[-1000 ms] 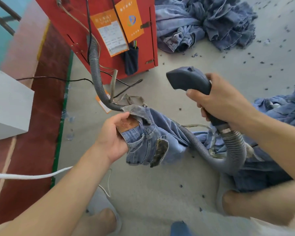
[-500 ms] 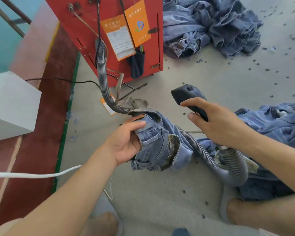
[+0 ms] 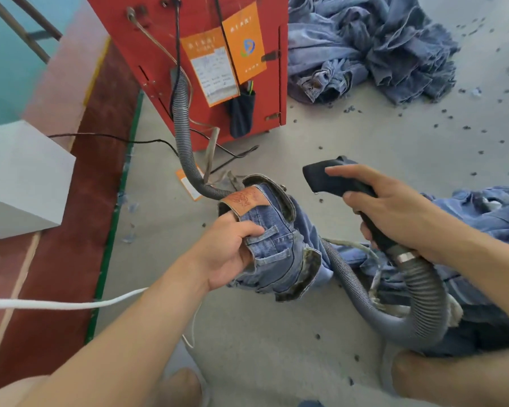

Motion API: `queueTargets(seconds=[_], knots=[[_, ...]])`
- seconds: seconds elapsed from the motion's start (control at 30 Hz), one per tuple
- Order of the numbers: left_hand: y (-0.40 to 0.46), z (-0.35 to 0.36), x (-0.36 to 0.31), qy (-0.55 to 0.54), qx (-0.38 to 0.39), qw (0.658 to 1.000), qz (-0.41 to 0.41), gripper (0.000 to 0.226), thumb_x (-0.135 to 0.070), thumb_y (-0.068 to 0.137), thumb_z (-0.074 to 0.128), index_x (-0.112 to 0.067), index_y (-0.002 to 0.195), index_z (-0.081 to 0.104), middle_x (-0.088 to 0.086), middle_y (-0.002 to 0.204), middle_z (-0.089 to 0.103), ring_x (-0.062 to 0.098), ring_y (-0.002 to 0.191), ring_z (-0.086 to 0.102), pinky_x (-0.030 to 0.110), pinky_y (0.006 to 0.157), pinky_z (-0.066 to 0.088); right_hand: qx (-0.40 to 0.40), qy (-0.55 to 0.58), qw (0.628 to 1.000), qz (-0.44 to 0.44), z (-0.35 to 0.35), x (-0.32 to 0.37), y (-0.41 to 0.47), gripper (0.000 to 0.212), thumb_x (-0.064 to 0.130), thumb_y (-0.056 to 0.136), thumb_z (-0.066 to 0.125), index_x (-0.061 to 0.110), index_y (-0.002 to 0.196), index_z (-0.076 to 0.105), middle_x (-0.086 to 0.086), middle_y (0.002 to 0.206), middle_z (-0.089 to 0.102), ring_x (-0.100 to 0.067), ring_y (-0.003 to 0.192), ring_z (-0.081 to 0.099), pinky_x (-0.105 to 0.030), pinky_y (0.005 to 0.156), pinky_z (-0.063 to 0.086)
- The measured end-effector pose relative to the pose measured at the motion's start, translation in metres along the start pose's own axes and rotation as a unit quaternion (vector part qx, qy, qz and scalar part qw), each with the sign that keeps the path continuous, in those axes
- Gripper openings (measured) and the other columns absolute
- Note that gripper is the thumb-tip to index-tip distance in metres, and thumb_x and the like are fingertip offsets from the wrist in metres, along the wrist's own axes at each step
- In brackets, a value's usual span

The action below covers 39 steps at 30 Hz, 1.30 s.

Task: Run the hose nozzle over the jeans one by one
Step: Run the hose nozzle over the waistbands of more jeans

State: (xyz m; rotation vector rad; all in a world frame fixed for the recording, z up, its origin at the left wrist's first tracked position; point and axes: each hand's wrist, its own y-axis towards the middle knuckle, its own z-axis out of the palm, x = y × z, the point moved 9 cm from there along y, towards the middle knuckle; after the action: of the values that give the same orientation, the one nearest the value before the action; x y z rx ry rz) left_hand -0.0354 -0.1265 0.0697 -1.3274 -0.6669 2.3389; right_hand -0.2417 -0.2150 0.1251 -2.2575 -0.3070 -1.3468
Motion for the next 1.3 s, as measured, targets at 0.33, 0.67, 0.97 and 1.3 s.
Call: queueTargets(seconds=[0.33,0.67,0.97,1.3], knots=[[-0.001,-0.050,0.017,-0.065,-0.104,0.992,-0.008,0.044,0.015,0.081,0.037,0.015,0.119,0.060,0.027,0.115,0.069,0.044,0.101,0.069,0.049,0.076,0.063,-0.060,-0.059,0.994,0.064,0.000,-0.028,0.029,0.061,0.020,0.104,0.049,0.055,0.152,0.036,-0.002,0.079,0.064,-0.021,0.049,0.065,-0.034,0.045,0.056],[0.005,-0.094,0.039,0.283,-0.205,0.933,-0.088,0.025,-0.013,0.078,0.088,-0.012,0.099,0.075,0.011,0.090,0.080,0.027,0.083,0.078,0.042,0.074,0.063,0.081,-0.356,0.931,0.010,0.009,-0.041,0.012,0.027,0.056,0.095,0.061,0.034,0.107,0.051,0.009,0.074,0.062,-0.005,0.057,0.061,-0.022,0.049,0.042],[0.010,-0.099,0.032,0.085,-0.189,0.978,-0.024,0.020,-0.021,0.105,0.055,-0.013,0.117,0.068,0.011,0.111,0.078,0.027,0.092,0.077,0.041,0.075,0.062,0.097,-0.363,0.925,-0.053,-0.010,-0.018,0.006,0.031,0.059,0.087,0.055,0.039,0.110,0.047,0.012,0.074,0.063,0.004,0.069,0.060,-0.025,0.055,0.039],[0.020,-0.040,0.039,-0.088,-0.122,0.986,-0.074,0.052,-0.043,0.107,0.045,-0.006,0.141,0.058,0.019,0.130,0.069,0.039,0.122,0.065,0.055,0.105,0.050,0.150,-0.345,0.925,-0.060,-0.008,-0.023,-0.013,0.025,0.052,0.088,0.059,0.044,0.109,0.048,0.012,0.072,0.069,-0.002,0.064,0.065,-0.028,0.059,0.052]])
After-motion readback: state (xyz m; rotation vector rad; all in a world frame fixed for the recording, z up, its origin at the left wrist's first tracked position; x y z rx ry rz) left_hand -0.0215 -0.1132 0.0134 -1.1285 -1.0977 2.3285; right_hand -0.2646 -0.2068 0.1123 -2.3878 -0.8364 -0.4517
